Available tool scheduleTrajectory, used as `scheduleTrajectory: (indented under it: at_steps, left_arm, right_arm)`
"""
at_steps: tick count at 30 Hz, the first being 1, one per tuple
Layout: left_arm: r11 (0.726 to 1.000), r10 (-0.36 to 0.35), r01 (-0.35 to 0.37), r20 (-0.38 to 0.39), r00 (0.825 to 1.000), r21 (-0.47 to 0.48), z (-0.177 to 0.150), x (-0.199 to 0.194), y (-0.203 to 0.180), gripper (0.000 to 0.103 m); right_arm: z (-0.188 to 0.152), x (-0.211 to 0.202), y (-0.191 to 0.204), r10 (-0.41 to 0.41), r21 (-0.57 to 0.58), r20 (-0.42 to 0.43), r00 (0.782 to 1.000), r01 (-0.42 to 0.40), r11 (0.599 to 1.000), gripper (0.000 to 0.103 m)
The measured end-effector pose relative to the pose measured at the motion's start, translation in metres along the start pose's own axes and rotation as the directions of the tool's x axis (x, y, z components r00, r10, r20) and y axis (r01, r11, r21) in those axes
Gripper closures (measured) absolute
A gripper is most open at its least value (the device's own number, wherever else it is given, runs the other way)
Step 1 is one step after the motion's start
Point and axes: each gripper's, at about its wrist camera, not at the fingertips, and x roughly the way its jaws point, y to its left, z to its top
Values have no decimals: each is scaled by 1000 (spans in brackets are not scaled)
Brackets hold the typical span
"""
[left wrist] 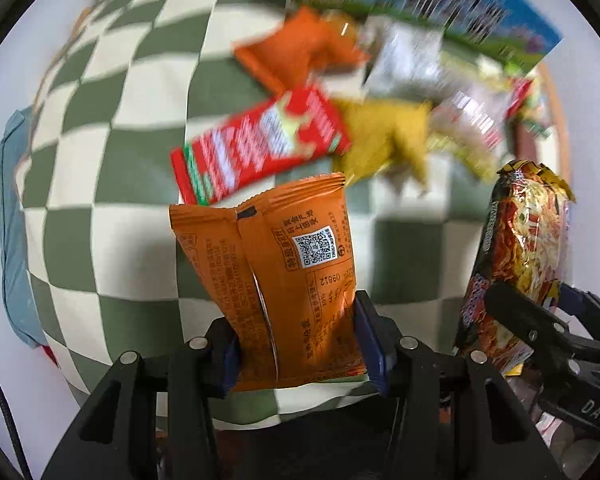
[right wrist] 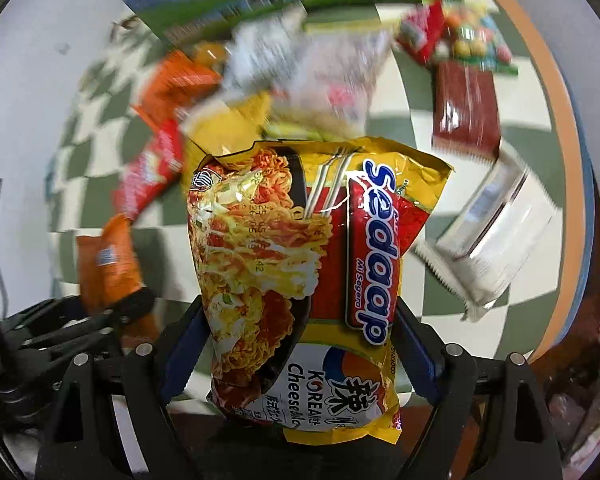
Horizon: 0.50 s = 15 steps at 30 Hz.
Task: Organize snacks
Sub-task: 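Carry both packets into the cardboard box and open both tools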
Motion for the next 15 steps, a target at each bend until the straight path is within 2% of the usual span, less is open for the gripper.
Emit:
scheduleTrajectory:
  at_steps: [4, 8, 9, 11, 15]
  left_arm:
    - [998, -62, 63, 85, 994, -8, 37, -45, -18, 56]
    - [994, -112, 111, 175, 978, 21, 111, -106, -26, 56]
    - [993, -121, 119, 189, 974, 25, 125, -124, -20, 56]
    - [992, -129, 124, 217, 968, 36, 168, -136, -29, 56]
    - [994, -105, 97, 246, 964, 44, 260, -139, -45, 56]
  right_arm:
    - [35, -72, 12, 67, -52, 64, 996, -64, 997, 15]
    - [86, -132, 19, 103, -89, 147, 984, -91, 992, 15]
    - [106, -142, 17, 116, -95, 168, 979, -101, 990, 15]
    - [151, -146, 22, 122, -108, 208, 970, -101, 989, 15]
    - [237, -156, 13, 95, -126, 268, 959, -62, 990, 15]
